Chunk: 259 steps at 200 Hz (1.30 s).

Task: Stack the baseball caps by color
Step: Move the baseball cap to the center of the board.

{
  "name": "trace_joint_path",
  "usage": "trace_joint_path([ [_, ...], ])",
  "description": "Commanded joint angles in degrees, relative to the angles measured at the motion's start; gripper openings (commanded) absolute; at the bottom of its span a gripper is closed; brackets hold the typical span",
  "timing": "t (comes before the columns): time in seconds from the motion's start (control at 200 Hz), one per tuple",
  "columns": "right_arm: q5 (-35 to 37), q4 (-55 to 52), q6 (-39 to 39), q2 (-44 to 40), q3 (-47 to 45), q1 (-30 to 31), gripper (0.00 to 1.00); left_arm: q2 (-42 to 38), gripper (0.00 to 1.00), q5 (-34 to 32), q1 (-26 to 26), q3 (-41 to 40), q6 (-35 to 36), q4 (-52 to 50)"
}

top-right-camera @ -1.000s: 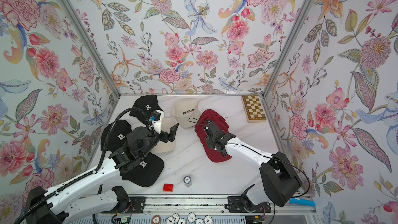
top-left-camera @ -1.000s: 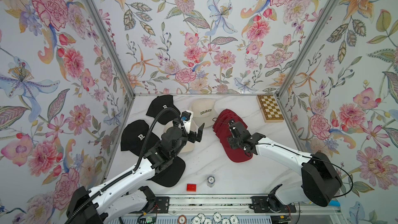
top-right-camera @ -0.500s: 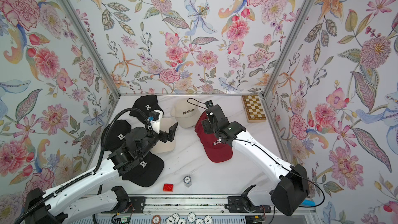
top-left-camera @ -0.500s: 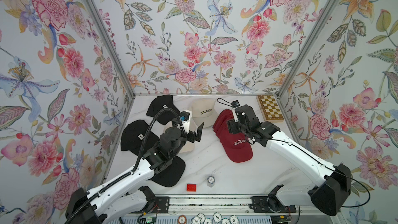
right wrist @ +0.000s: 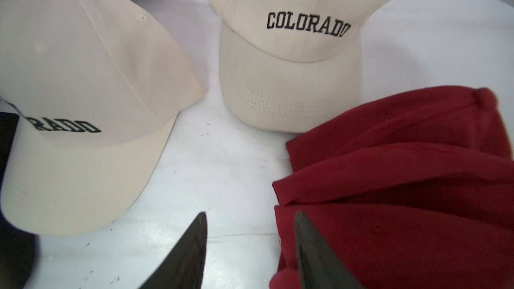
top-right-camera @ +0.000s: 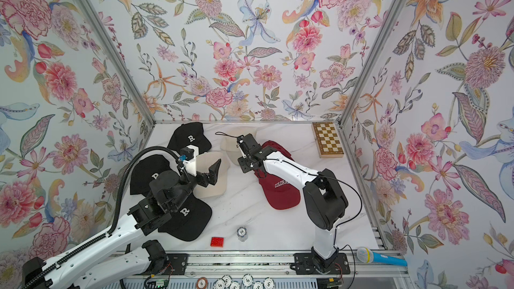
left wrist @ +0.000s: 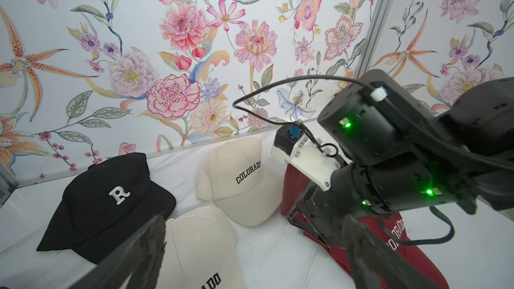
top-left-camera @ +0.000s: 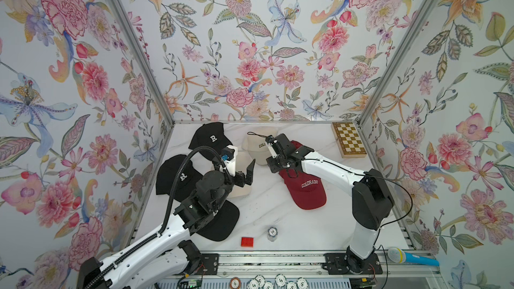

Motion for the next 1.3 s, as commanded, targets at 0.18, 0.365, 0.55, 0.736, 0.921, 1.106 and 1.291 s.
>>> trace_joint_path([
  [0.18, -2.9, -0.7, 1.7, 7.9, 5.0, -0.9, 0.5, -2.6, 1.0, -2.4, 1.4, -1.2, 0.1, -2.0],
  [0.365, -3.1, -0.6, 1.6, 9.6, 4.1, -2.8, 0.49, -3.5, 1.0, -2.2, 2.4, -1.3, 0.5, -2.8],
  [0.55, -3.0, -0.6, 1.0, 9.8, 2.8, -4.2, 0.5, -2.8, 1.0, -1.0, 3.5, -0.6, 1.0, -2.6],
  [0.736, -3.1, -0.5, 0.6, 9.5, 1.1, -7.1, 0.5, -1.3, 1.0, 0.3, 4.2, 0.0, 1.2, -1.7],
  [0.921, -2.9, -0.1, 0.5, 8.6, -0.7, -8.5, 0.49, 0.4, 1.0, 1.9, 5.1, 0.8, 1.6, -0.7],
  [1.106, -2.6, 0.4, -0.2, 6.8, -3.4, -9.8, 0.49, 2.1, 1.0, 3.0, 5.5, 1.6, 1.6, 0.6],
  [1.291, -2.9, 1.5, -0.5, 4.6, -7.1, -11.3, 0.5, 3.5, 1.0, 3.7, 5.6, 1.8, 1.5, 2.0],
])
